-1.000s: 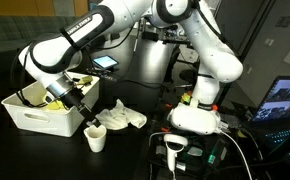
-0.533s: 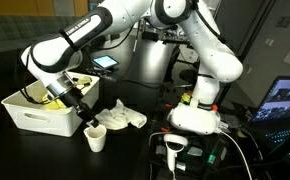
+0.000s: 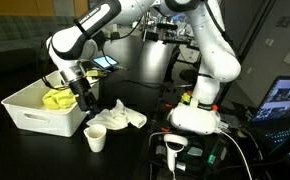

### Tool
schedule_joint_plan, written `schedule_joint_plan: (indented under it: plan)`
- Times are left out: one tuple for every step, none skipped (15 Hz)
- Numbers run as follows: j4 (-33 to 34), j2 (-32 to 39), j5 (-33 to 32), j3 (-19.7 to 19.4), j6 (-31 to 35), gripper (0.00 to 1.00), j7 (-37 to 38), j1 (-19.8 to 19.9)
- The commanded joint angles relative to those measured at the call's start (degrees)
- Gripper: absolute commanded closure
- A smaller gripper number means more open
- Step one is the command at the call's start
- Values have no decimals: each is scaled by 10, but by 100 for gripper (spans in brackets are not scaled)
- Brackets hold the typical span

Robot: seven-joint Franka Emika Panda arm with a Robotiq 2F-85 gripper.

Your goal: Put the towels in the basket and the tape and marker in the mug

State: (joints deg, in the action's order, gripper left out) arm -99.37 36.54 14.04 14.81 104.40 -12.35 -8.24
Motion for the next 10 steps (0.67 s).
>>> schedule_joint_plan:
  plan:
    - [-104,-70,48,-16,59,0,17,23]
    - [-122,-80,58,-22,69,0,20,29]
    - [-141,-92,66,-27,78,0,23,34]
    - [-155,-98,73,-33,87,0,28,38]
    - [-173,-108,80,-38,93,0,31,42]
    - [-185,-114,85,-43,101,0,35,45]
    - [-200,-122,91,-47,106,0,39,49]
    - [-211,-127,98,-52,109,0,48,52]
    - [-223,-134,104,-56,112,0,55,54]
    - [-235,-139,112,-62,119,0,71,56]
